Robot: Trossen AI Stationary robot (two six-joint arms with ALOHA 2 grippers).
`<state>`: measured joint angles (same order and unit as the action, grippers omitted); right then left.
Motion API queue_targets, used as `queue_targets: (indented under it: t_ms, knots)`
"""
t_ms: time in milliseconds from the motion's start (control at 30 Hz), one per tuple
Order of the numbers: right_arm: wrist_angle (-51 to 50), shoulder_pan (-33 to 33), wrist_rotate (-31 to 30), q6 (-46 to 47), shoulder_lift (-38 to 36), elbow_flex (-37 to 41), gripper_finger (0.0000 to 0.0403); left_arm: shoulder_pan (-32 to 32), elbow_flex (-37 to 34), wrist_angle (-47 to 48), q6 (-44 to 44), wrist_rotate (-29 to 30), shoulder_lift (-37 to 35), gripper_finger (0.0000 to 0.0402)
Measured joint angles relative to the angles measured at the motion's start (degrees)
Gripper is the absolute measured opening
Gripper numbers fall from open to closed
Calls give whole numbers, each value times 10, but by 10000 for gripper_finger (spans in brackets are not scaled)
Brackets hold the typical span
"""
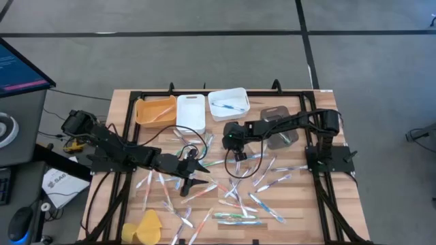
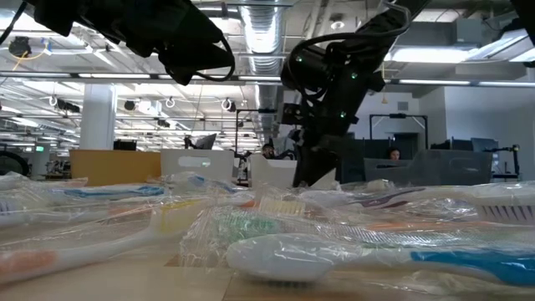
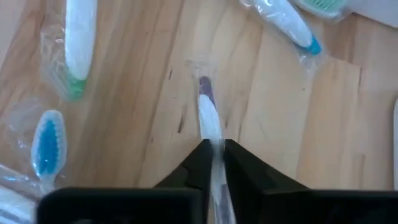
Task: Pick & Place Toothbrushes
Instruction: Put the purple toothbrush into the left white bin
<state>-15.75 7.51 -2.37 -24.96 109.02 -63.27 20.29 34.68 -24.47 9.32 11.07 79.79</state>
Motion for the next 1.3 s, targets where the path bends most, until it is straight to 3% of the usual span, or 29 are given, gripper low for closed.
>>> queue_targets:
  t_ms: [733,1300]
  knots:
    - [-3,-11,-6,-5,-48,1,1,0,0,-1,-17,11,0,186]
    - [23,-163,-73,40,-212,1,0,0,-1,-6,-31,15,0,186]
